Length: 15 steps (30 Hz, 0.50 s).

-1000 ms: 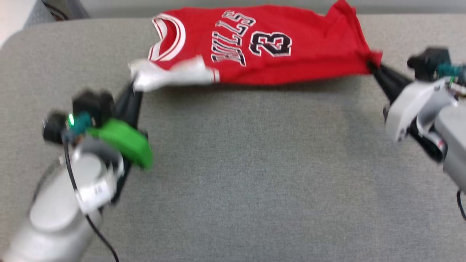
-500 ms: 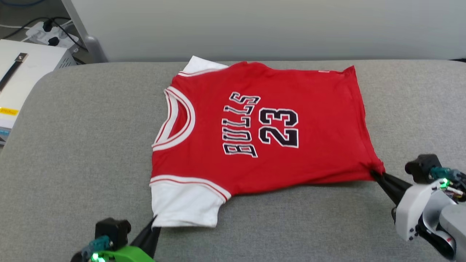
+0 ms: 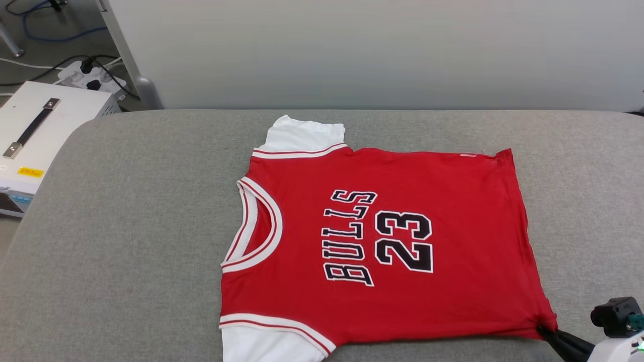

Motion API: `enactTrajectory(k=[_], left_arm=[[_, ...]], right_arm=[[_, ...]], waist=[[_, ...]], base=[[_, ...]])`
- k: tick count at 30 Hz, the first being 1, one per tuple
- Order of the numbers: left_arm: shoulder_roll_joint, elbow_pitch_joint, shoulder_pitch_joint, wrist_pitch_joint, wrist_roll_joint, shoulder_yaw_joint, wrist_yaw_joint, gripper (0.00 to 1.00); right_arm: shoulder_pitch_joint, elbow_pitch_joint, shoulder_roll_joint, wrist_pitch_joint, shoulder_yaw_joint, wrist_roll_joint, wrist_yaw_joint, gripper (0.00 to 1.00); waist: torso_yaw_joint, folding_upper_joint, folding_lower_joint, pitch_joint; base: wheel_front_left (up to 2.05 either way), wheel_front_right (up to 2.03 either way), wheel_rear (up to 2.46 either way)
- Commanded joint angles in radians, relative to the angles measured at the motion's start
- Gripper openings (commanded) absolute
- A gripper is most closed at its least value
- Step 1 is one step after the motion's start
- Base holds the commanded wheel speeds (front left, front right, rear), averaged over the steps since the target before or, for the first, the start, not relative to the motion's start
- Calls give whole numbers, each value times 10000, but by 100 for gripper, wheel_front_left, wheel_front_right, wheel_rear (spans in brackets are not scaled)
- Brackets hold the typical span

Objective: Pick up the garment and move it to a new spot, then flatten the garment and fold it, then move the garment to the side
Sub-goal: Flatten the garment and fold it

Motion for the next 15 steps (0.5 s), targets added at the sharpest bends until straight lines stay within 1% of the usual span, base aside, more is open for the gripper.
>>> enactTrajectory(k=[1, 4, 7, 12, 15], left_arm=[[92, -66, 134, -105, -44, 82, 24, 0], [125, -15, -25, -323, 303, 71, 30, 0], [54, 158, -475, -548, 763, 57, -80, 0], [0, 538, -1710, -532, 1514, 38, -442, 0], [-68, 821, -2667, -351, 1898, 34, -767, 0]], right_arm=[[265, -142, -92, 98, -222, 83, -7, 0], [546, -290, -127, 209, -691, 30, -7, 0], [646, -428, -54, 273, -1244, 3, -7, 0], [424, -892, 47, 602, -2071, -240, -7, 0], [251, -1201, 194, 856, -2506, -327, -7, 0]], waist=[[29, 0, 1, 69], [57, 0, 1, 202], [58, 0, 1, 321], [-55, 0, 1, 581], [-121, 0, 1, 829]], base=[[0, 0, 0], [0, 0, 0], [0, 0, 0], [0, 0, 0], [0, 0, 0]])
